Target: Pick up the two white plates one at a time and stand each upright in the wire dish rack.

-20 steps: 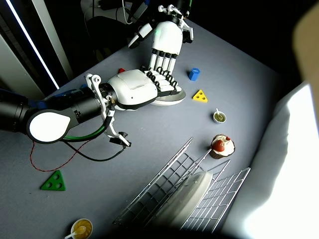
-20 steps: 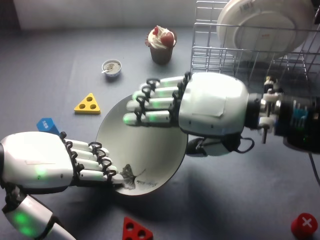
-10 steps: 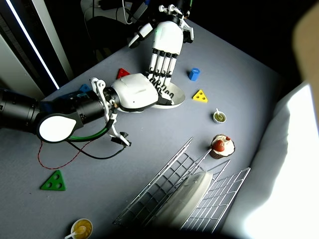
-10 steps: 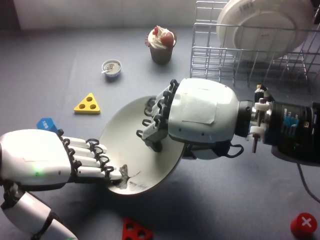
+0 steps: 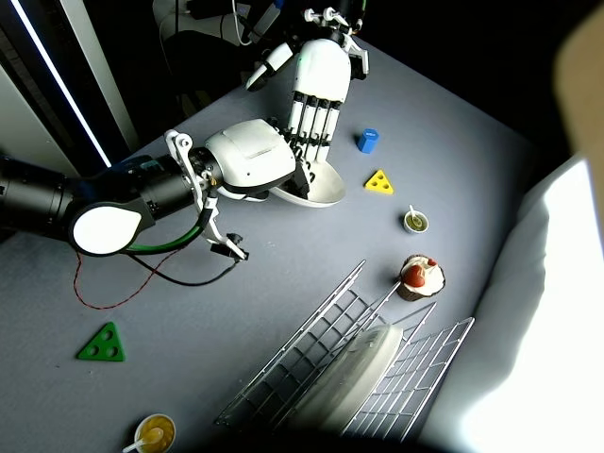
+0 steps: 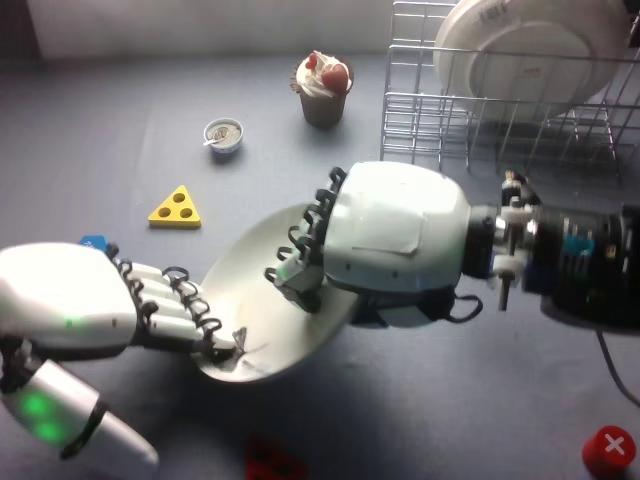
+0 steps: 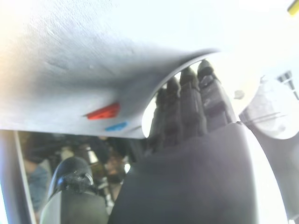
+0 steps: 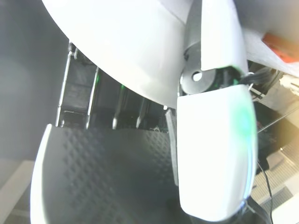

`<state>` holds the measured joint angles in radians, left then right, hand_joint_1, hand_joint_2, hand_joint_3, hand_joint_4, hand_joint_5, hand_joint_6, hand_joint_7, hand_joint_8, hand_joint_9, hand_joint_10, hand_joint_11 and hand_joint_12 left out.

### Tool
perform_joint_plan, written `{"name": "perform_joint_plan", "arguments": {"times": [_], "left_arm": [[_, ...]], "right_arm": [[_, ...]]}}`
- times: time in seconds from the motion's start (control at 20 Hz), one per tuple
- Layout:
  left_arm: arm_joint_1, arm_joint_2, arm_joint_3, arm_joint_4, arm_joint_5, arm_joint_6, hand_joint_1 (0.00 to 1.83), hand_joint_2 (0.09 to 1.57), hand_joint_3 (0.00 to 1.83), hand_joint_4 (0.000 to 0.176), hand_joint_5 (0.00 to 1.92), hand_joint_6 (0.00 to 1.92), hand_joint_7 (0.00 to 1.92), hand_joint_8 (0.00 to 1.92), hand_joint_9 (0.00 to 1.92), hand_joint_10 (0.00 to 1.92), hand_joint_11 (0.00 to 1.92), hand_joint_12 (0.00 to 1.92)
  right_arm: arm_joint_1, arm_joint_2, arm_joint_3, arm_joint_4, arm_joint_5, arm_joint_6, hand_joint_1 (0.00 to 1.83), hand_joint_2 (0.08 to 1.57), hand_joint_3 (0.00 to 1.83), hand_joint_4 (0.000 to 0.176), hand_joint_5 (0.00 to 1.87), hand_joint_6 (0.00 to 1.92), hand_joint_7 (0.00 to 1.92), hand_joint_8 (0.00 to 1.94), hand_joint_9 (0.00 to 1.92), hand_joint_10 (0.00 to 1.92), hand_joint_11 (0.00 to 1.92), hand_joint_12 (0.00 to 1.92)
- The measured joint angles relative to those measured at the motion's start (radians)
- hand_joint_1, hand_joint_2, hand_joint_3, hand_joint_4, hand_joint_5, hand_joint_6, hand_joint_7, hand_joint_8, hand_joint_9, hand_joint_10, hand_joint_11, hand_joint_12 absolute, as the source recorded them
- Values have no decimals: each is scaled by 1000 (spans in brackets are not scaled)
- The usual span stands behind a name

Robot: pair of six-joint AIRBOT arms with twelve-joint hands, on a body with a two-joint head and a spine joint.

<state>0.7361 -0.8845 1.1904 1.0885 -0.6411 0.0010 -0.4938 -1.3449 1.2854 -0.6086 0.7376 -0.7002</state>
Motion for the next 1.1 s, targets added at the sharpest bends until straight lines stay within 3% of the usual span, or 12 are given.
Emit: {"name": "perform_joint_plan", "arguments": {"times": [0.25, 0.3, 0.5, 0.75, 0.85, 0.9, 1.1], "left_arm": [[-85, 49, 6, -59, -21, 1, 0, 969, 2, 0, 173, 1, 205, 3, 194, 3, 180, 9], [-97, 54, 6, -48, -33, 1, 0, 969, 2, 0, 164, 0, 190, 1, 178, 2, 172, 5], [-122, 77, 11, -43, -60, 0, 0, 970, 1, 0, 162, 1, 196, 3, 185, 3, 166, 2], [-123, 108, 25, -51, -97, 1, 0, 971, 1, 0, 192, 5, 236, 8, 221, 8, 195, 13], [-124, 114, 32, -49, -124, 1, 0, 972, 1, 0, 197, 7, 236, 7, 229, 10, 209, 19], [-124, 115, 39, -45, -126, 1, 2, 974, 1, 0, 202, 8, 242, 8, 233, 11, 216, 22], [-124, 119, 81, -33, -77, 2, 0, 977, 2, 0, 176, 0, 221, 0, 206, 0, 182, 6]], "right_arm": [[43, 84, -19, 49, -9, 99, 1393, 1051, 0, 0, 979, 1004, 1187, 460, 1129, 856, 1340, 93], [56, 103, -19, 54, -27, 148, 1490, 1051, 0, 0, 965, 968, 1186, 336, 1114, 731, 1008, 1317], [103, 163, -43, 111, -59, 285, 1492, 1068, 0, 0, 940, 1042, 1111, 484, 1061, 801, 930, 1414], [180, 260, -104, 124, -84, 368, 1493, 1065, 0, 0, 935, 1020, 1110, 516, 1067, 793, 948, 1398], [211, 281, -113, 120, -86, 423, 1497, 1047, 0, 0, 972, 942, 1183, 392, 1124, 711, 967, 1376], [226, 288, -114, 123, -88, 445, 1496, 1048, 2, 0, 967, 955, 1161, 431, 1106, 732, 979, 1356], [269, 338, -133, 162, -143, 523, 1496, 1047, 2, 0, 968, 954, 1144, 460, 1106, 732, 1003, 1322]]}}
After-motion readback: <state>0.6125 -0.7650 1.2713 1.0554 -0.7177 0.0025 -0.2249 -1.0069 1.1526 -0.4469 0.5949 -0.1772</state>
